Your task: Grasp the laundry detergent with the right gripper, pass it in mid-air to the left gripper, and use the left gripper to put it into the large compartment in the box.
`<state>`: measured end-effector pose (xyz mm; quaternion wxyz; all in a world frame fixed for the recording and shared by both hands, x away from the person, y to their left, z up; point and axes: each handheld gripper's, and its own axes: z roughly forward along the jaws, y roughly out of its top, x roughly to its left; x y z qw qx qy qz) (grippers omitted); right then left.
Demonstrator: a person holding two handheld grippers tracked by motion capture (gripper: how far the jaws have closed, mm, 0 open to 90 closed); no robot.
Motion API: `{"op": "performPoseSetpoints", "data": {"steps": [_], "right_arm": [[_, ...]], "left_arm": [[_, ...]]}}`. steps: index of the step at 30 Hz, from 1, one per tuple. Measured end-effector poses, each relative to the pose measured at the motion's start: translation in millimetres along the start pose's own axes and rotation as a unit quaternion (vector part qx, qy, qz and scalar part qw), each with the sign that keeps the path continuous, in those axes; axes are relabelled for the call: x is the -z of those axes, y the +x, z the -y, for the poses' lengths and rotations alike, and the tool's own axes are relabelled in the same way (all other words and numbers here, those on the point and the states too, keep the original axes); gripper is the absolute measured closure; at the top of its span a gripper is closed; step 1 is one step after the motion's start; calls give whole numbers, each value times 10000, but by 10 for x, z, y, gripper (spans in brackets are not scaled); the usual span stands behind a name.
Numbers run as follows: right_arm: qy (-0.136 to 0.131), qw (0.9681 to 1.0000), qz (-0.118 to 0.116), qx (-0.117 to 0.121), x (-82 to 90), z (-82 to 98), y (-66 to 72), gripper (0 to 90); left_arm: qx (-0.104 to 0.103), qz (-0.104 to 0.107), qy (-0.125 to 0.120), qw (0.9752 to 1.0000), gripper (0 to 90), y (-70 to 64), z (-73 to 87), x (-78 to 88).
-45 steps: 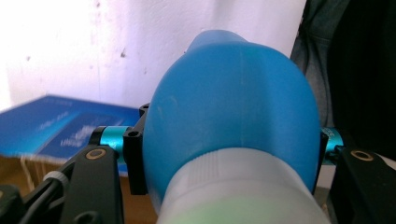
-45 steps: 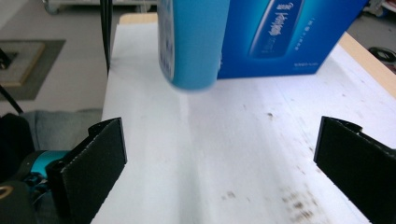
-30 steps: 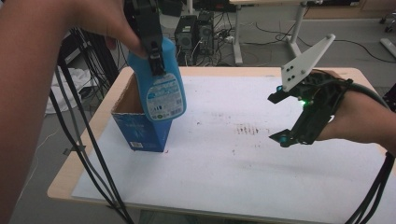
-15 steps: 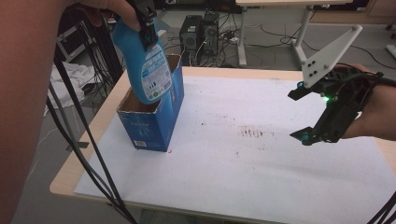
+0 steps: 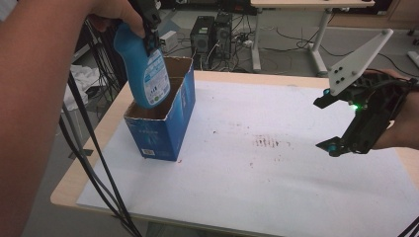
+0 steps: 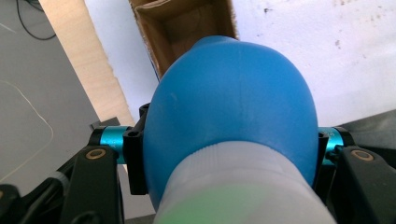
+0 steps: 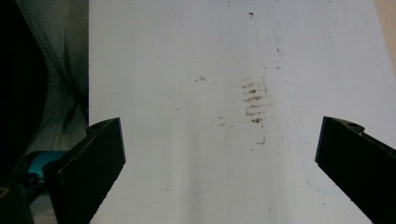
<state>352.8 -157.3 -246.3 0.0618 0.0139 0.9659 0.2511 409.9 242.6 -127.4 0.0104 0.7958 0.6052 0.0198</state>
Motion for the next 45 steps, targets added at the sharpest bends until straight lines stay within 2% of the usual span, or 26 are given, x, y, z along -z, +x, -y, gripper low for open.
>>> {"op": "performPoseSetpoints", "data": {"steps": [7, 12, 13, 19, 27, 32, 34, 38, 41, 45], "right_arm": [[29, 10000, 27, 0, -4, 14, 0, 7], [46, 10000, 45, -9, 2, 18, 8, 7], [43, 10000, 43, -14, 2, 20, 7, 6], [64, 10000, 40, -16, -17, 29, 11, 7], [100, 9999, 39, -27, -52, 53, 14, 7], [93, 9999, 25, -28, -75, 49, 15, 7], [90, 10000, 21, -21, -80, 48, 15, 7], [81, 10000, 15, -29, -96, 58, 12, 7], [74, 10000, 20, -49, -109, 71, 7, 7], [76, 10000, -3, -47, -135, 78, 2, 7]], "left_arm": [[126, 57, 57, 9999, 384, 42, -74, -226], [121, 33, 127, 9998, 384, 69, -102, -435], [88, 46, 86, 9999, 384, 73, -107, -482], [252, 213, 209, 9992, 384, 141, -118, -785], [195, 241, 401, 9987, 385, 138, -133, -1155], [155, 295, 483, 9983, 385, 107, -143, -1328], [45, 279, 525, 9982, 385, 87, -149, -1388], [-434, 155, 560, 9974, 385, 56, -160, -1453], [-898, 7, 548, 9945, 384, 40, -167, -1475], [-1290, -87, 535, 9902, 384, 13, -172, -1529]]}}
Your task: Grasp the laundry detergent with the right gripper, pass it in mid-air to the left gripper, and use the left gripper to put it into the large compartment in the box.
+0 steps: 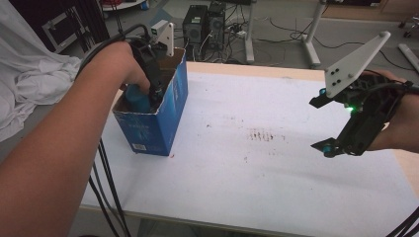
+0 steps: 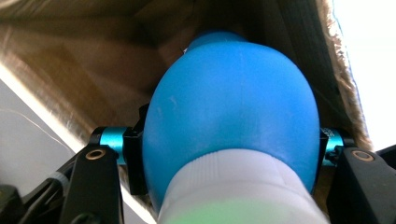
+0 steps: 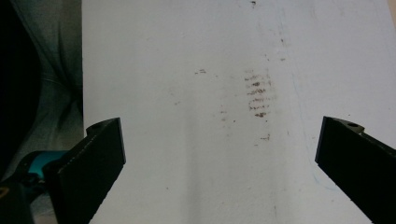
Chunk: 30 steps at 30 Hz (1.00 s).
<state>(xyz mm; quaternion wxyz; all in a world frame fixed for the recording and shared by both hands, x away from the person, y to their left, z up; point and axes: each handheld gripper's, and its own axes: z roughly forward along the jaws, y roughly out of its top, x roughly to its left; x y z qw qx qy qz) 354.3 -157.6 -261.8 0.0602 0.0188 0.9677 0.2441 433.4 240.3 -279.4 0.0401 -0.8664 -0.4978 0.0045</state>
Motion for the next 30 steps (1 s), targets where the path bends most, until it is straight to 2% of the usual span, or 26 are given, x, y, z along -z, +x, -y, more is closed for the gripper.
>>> {"op": "performPoseSetpoints", "data": {"steps": [7, 8, 11, 12, 20, 24, 30], "right_arm": [[17, 10000, -17, 2, -21, 0, -9, 7], [20, 10000, -24, -4, -23, 0, -9, 7], [18, 10000, -23, -17, -30, 6, -13, 7], [27, 10000, -28, -27, -33, 8, -14, 7], [47, 10000, -49, -23, -58, -4, -30, 7], [46, 10000, -44, -18, -69, -16, -28, 7], [45, 10000, -42, -7, -70, -25, -24, 7]], "left_arm": [[-546, -35, 67, 9985, 384, -11, -22, -113], [-567, -14, 78, 9984, 384, -6, -22, -130], [-537, 54, 27, 9985, 384, 20, -11, -151], [-590, 59, 81, 9982, 383, 32, -11, -149], [-625, 123, 23, 9980, 378, 50, -17, -148], [-588, 153, -95, 9981, 333, 55, -9, -102], [-630, 126, -67, 9979, 316, 33, -4, -32]]}}
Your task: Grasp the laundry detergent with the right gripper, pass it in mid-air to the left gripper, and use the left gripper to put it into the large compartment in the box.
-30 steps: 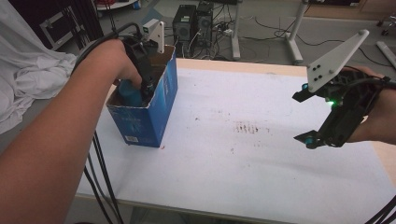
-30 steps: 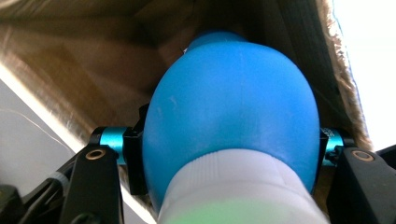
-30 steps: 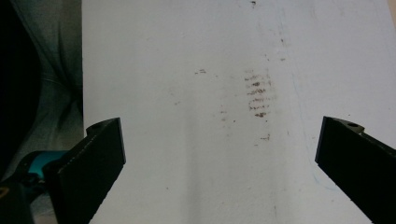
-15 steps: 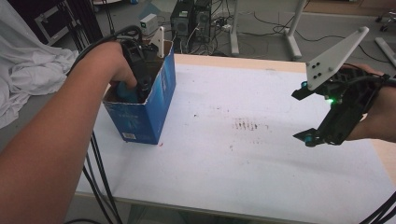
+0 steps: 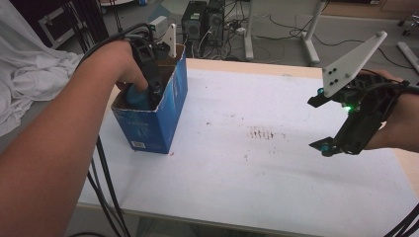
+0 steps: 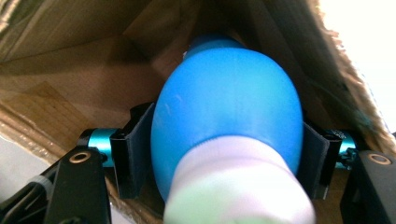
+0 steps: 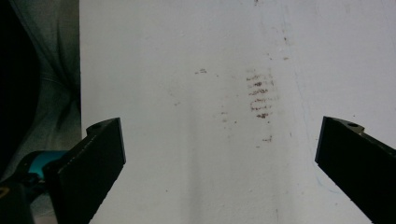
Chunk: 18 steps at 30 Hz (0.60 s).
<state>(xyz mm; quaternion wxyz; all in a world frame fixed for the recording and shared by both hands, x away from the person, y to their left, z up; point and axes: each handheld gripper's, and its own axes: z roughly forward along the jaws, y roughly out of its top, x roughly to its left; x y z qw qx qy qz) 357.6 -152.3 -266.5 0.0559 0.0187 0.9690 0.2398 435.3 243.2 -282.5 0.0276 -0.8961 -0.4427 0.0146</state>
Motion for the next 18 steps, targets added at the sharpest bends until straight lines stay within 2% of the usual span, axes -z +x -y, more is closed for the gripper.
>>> {"op": "performPoseSetpoints", "data": {"steps": [10, 18], "right_arm": [[-9, 10000, 11, 2, 15, 7, 9, 7], [3, 10000, 2, 17, 19, -8, 6, 7]], "left_arm": [[92, -41, -131, 9999, 265, -7, 43, 185], [53, -110, -283, 9995, 233, -52, 75, 441]]}}
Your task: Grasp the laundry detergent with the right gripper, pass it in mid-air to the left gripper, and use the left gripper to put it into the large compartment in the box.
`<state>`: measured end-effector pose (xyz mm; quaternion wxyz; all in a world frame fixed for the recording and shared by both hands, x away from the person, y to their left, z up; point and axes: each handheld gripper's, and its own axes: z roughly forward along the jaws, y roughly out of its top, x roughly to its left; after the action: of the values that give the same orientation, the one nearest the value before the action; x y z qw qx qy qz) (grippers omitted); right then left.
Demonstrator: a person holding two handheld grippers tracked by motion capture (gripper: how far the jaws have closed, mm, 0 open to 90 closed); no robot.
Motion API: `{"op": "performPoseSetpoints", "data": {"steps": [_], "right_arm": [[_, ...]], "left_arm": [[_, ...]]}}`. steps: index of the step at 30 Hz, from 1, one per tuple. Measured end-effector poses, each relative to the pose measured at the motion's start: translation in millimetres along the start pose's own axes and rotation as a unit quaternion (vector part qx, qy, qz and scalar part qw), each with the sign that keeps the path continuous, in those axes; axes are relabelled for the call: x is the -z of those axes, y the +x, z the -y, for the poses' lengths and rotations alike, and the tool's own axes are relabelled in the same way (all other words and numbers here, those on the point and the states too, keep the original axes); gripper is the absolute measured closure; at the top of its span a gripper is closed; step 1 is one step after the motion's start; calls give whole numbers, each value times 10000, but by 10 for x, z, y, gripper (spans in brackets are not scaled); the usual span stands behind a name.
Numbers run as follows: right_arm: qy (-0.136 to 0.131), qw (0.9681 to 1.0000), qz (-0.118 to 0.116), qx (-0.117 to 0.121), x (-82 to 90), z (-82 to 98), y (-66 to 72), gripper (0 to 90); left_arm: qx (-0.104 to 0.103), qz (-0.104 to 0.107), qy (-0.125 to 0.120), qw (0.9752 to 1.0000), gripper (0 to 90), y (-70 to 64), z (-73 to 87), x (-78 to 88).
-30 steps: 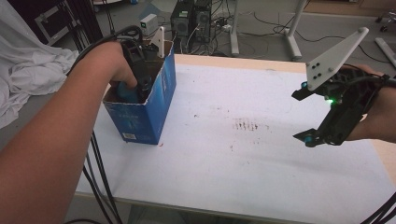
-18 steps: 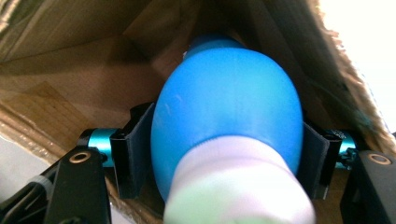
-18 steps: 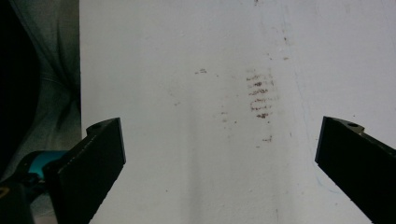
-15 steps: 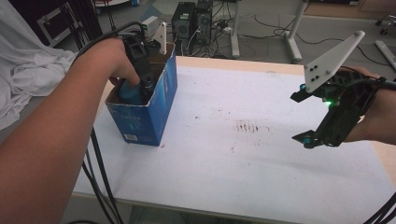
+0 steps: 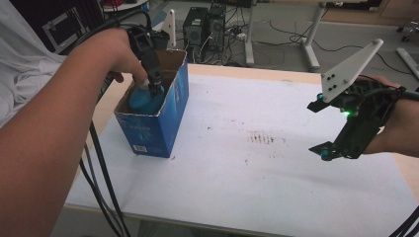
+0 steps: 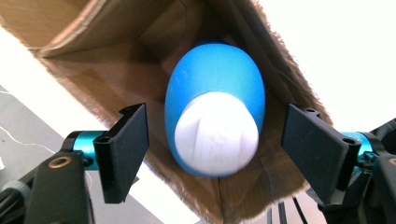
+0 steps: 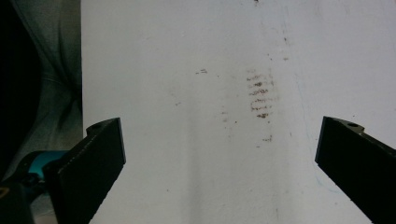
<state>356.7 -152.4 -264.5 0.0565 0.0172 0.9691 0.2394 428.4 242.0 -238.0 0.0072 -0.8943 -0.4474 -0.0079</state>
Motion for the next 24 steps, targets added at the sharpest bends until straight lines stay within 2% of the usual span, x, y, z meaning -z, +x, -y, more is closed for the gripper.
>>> {"op": "performPoseSetpoints", "data": {"steps": [8, 14, 19, 24], "right_arm": [[6, 10000, -16, 15, 12, -26, -2, 7], [16, 10000, -18, 15, 32, -33, -3, 7], [17, 10000, -25, 3, 50, -25, -19, 7], [39, 10000, -66, 5, 63, -28, -27, 7]], "left_arm": [[-115, -24, -97, 9999, 208, -54, -1, 215], [-244, 41, -152, 9996, 198, -131, -19, 334], [-517, 137, -245, 9983, 167, -228, -63, 421], [-834, 166, -146, 9963, 165, -357, -133, 471]]}}
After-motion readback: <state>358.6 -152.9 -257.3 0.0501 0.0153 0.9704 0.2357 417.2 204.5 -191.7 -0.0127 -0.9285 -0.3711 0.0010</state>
